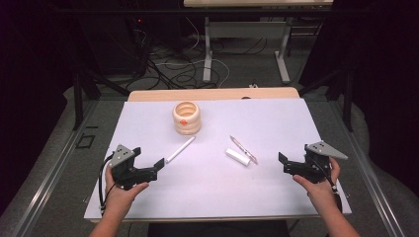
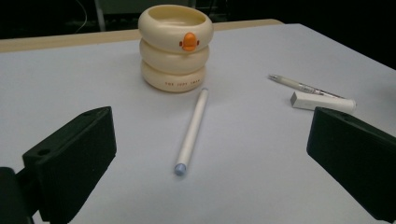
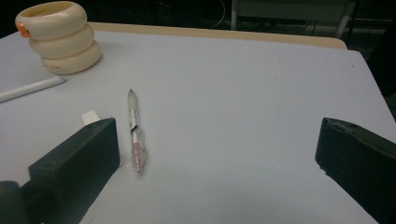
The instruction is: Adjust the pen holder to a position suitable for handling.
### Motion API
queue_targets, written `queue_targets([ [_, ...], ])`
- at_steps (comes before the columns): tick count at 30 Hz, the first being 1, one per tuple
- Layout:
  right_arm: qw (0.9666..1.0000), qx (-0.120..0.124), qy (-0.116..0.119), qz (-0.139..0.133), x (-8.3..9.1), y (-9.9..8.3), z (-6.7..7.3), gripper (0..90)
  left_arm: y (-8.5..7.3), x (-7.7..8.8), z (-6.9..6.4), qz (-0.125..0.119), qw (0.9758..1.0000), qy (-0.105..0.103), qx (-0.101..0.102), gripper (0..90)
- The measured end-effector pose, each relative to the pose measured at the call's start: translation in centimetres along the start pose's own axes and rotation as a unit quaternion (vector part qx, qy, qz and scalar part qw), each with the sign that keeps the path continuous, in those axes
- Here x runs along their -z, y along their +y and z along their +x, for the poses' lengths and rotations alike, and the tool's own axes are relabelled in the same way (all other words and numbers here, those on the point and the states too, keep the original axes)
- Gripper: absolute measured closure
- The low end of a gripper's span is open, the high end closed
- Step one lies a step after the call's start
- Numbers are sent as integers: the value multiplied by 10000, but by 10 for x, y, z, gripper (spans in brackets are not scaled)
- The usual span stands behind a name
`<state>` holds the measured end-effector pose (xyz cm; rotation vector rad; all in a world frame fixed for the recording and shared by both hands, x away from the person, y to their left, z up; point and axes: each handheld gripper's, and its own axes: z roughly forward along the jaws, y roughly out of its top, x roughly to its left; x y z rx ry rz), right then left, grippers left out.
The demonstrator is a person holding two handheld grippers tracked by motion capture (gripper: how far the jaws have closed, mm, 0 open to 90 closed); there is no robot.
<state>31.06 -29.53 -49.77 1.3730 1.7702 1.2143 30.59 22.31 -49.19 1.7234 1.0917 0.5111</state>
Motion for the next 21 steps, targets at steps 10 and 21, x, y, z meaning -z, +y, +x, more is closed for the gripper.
queue_targets([
  [10, 9999, 30, 7, 113, -1, -3, 4, 1, 3, -12, 3, 285, 9996, 82, 6, 12],
  [21, 9999, 68, 26, 105, -3, -3, 6, 2, 15, -28, -3, 343, 9992, 68, -214, 36],
])
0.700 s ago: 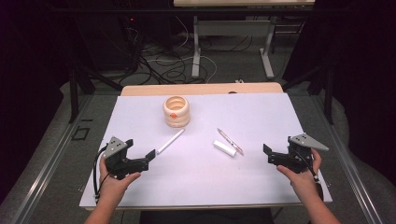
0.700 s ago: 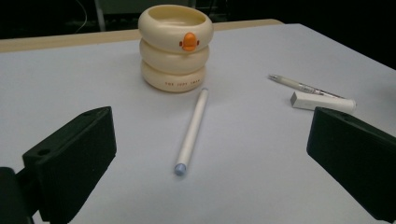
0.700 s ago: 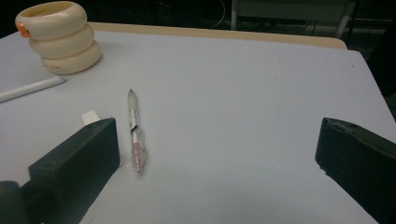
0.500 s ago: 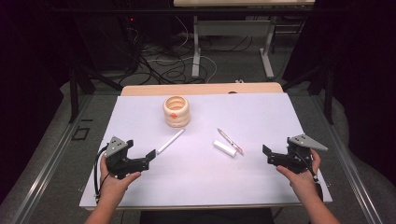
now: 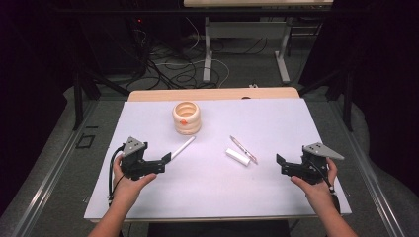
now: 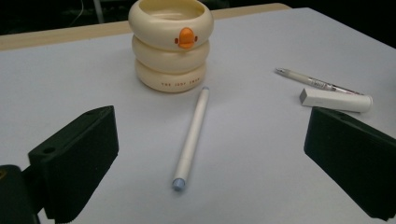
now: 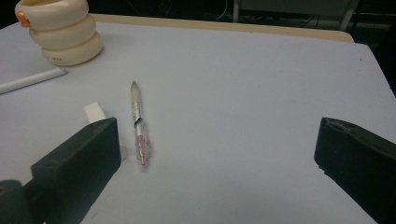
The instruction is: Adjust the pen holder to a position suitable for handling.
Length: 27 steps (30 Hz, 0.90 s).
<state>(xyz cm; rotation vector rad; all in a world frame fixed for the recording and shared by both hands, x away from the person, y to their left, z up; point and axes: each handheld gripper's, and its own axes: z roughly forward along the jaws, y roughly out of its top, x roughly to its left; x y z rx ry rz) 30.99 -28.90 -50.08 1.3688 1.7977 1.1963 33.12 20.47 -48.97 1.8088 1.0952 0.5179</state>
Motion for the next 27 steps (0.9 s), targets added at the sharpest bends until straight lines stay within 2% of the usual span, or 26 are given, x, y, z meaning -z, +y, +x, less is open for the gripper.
queue_targets([
  [6, 9999, 102, -23, 113, 0, -1, 2, 4, 10, -2, -4, 7, 9999, -7, -138, 64],
  [7, 10000, 61, 7, 16, -2, -2, 2, 4, 12, -3, -4, -13, 9999, 10, -143, 69],
  [15, 10000, 52, 30, 30, -1, -2, 1, 14, 39, -8, -7, -143, 9996, -60, -230, 98],
  [20, 9999, 97, 23, 20, -1, -2, 1, 16, 57, -14, -9, -100, 9993, -8, -356, 149],
  [27, 10000, 94, 9, 4, 0, -2, 0, 21, 74, -23, -9, -39, 9992, -36, -393, 163],
])
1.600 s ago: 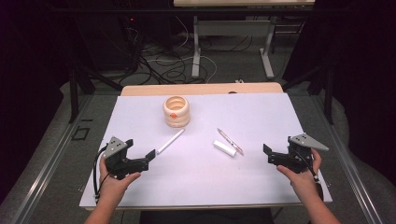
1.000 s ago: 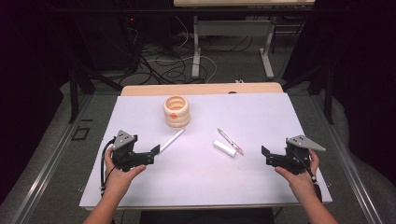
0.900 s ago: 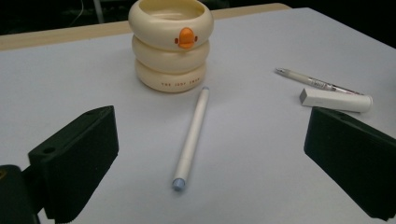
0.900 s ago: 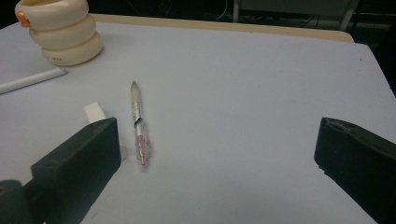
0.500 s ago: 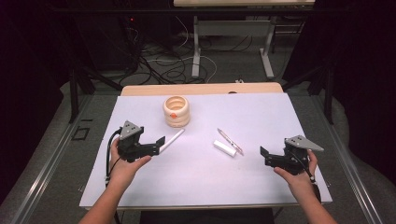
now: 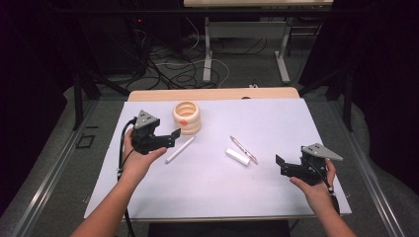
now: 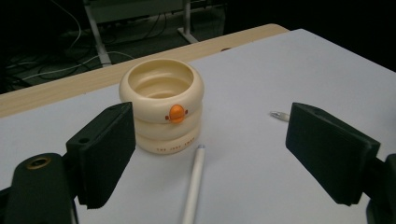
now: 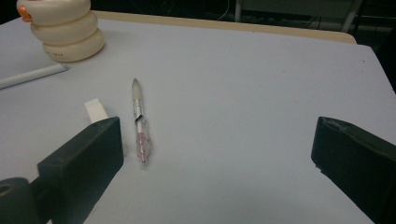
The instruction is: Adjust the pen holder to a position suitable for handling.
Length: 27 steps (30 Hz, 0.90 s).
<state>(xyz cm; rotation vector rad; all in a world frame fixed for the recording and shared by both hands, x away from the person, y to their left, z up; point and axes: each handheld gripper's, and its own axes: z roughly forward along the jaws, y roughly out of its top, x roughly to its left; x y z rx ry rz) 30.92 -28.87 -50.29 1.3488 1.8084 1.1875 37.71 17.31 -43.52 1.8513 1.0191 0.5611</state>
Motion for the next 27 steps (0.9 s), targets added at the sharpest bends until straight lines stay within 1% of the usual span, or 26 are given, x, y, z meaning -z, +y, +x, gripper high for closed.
queue_targets([
  [2, 10000, -11, -8, 42, 0, 0, 0, 22, 7, -4, 1, 35, 10000, -16, 42, 166],
  [5, 10000, -21, -21, 35, 1, 0, 0, 25, 12, -7, 1, 4, 10000, -38, 77, 177],
  [8, 10000, -19, -3, -3, 0, 0, -2, 29, 20, -10, 1, 61, 9999, -88, 91, 195],
  [11, 10000, -18, 10, 9, 0, 0, -2, 31, 26, -15, 2, 106, 9999, -70, 116, 205],
  [12, 10000, -54, -9, 12, 0, 0, -2, 31, 28, -17, 2, 105, 9998, -63, 138, 212],
  [13, 9999, -99, -12, 26, 0, 0, -2, 33, 30, -18, 2, 144, 9998, -60, 116, 240],
  [14, 9999, -99, -12, 26, 0, 0, -2, 33, 32, -20, 3, 130, 9998, -59, 119, 240],
  [15, 9999, -112, -11, 23, 1, 0, -2, 34, 34, -22, 3, 144, 9998, -42, 123, 267],
  [16, 10000, -87, -11, 20, 1, 0, -2, 35, 35, -23, 3, 138, 9998, -51, 118, 274],
  [20, 10000, -64, -12, 41, 0, -1, -3, 37, 44, -33, 3, 107, 9998, -133, 71, 284],
  [23, 9999, -91, -16, 44, 0, -1, -2, 39, 48, -36, 3, 123, 9998, -141, 20, 284],
  [25, 9999, -104, -17, 20, -1, -1, -3, 40, 53, -40, 3, 55, 9999, -147, -10, 284],
  [26, 9999, -104, -17, 20, -1, -1, -3, 40, 55, -42, 3, 74, 9999, -145, -3, 284],
  [27, 9999, -108, -6, 36, 0, -1, -3, 41, 57, -44, 4, 113, 9998, -127, -39, 284],
])
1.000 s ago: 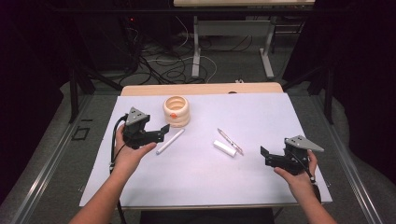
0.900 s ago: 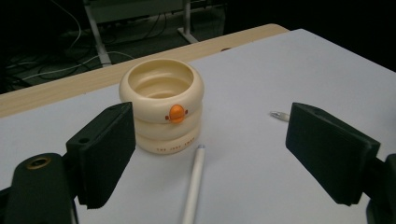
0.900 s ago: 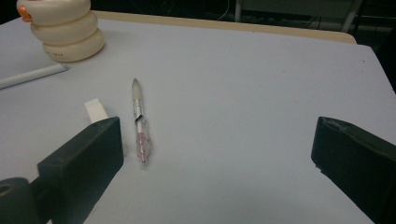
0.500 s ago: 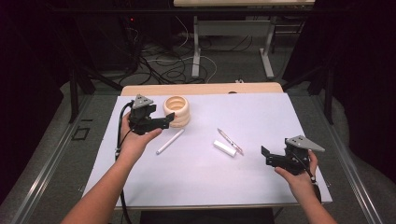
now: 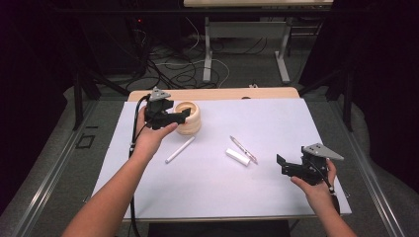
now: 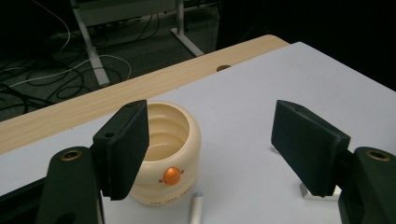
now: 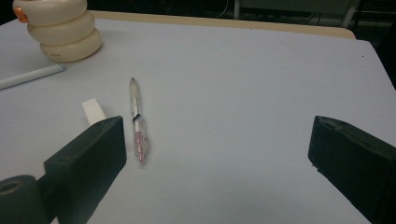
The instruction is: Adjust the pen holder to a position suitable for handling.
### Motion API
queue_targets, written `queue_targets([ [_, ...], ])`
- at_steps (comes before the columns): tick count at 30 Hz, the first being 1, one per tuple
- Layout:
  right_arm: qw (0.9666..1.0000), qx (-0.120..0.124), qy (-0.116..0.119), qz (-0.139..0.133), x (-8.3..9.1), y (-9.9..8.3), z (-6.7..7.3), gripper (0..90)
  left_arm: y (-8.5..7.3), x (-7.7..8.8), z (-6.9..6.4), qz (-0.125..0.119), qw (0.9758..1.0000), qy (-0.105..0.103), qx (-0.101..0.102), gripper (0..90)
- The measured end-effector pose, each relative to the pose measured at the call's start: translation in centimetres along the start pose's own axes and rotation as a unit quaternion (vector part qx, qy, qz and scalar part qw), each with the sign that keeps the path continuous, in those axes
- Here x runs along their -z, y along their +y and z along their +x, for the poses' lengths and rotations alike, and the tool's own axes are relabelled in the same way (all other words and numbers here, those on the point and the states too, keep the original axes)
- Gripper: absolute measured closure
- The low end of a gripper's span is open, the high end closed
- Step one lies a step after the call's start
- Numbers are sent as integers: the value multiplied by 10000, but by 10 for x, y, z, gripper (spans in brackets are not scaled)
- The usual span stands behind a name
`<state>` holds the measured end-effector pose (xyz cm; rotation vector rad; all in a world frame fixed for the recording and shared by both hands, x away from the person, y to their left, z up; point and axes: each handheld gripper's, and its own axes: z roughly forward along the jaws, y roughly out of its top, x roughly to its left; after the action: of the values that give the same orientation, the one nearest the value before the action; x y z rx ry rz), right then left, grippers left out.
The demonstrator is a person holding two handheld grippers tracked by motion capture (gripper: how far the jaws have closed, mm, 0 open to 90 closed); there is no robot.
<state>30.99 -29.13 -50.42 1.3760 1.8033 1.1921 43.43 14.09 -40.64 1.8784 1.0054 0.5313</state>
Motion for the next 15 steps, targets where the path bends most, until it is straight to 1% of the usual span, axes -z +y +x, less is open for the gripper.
queue_targets([
  [1, 10000, 4, 1, -1, 0, 0, 0, 42, 3, -4, 1, 37, 10000, 51, -58, 284],
  [3, 10000, -1, -18, -15, 0, 0, 0, 42, 4, -7, 0, 1, 10000, 58, -34, 284],
  [5, 10000, 13, -8, -24, -1, 0, -1, 43, 6, -11, 1, 2, 10000, -32, -36, 308],
  [6, 10000, 11, -10, -23, -1, 0, -1, 44, 8, -15, 2, 12, 9999, -137, -67, 316],
  [7, 10000, 11, -10, -23, -1, 0, -1, 44, 8, -15, 2, 12, 9999, -137, -67, 326],
  [8, 10000, 9, -8, -24, -1, 0, -1, 44, 8, -18, 3, 20, 9998, -132, -113, 339],
  [9, 10000, 4, -7, -22, -1, 0, -1, 45, 9, -20, 3, 22, 9998, -152, -81, 340],
  [10, 10000, 4, -7, -22, -1, 0, -1, 45, 10, -23, 3, 55, 9998, -186, -95, 340],
  [11, 10000, 6, -4, 25, 0, 0, -2, 45, 11, -24, 3, 75, 9998, -170, -122, 340],
  [12, 10000, 6, -4, 25, 0, 0, -2, 45, 12, -26, 4, 93, 9998, -169, -70, 340],
  [13, 10000, 2, 0, 21, 0, 0, -2, 45, 13, -28, 4, 96, 9998, -171, -75, 340],
  [14, 10000, 2, -9, 46, 0, 0, -2, 46, 13, -30, 5, 50, 9998, -174, -15, 338],
  [15, 10000, -4, -8, 43, 0, 0, -2, 46, 14, -31, 6, 83, 9998, -190, -3, 338],
])
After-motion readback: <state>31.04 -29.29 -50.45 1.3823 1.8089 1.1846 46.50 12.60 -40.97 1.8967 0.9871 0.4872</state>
